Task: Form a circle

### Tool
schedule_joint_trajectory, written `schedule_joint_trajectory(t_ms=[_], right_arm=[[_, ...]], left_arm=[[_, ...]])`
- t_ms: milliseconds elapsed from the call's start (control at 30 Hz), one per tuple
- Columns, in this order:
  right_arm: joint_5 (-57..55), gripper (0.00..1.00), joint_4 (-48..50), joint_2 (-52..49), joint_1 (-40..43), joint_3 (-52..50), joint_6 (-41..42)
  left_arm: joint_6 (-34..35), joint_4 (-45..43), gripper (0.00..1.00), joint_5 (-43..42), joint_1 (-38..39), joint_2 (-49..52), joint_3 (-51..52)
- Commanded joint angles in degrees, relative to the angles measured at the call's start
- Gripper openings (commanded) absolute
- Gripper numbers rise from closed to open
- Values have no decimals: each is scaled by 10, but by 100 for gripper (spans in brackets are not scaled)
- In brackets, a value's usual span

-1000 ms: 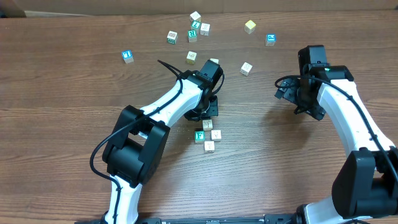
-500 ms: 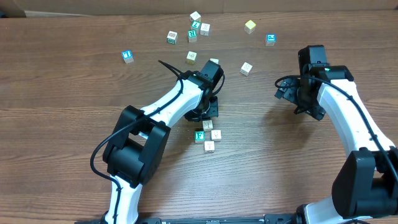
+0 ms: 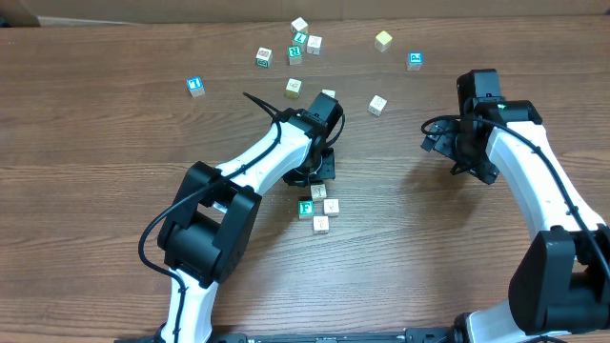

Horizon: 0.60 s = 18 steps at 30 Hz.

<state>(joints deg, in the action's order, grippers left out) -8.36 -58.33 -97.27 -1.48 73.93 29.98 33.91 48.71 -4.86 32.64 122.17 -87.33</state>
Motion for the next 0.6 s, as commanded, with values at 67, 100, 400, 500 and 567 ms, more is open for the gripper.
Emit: schedule_joint_trajectory(t_ms=[67,100,400,500,567], right_arm=[[-6,100,2,10,2,7,0],[-6,100,2,10,2,7,0],[-6,100,2,10,2,7,0],[-6,100,2,10,2,7,0],[-6,100,2,10,2,7,0]], left_arm=[[-5,-14,4,19,-7,3,3],[-5,-14,4,19,-12,3,0],[-1,26,4,20,-55,3,-6],[-1,57,4,31,-63,3,-6],[-1,78,4,43,-67,3,-6]])
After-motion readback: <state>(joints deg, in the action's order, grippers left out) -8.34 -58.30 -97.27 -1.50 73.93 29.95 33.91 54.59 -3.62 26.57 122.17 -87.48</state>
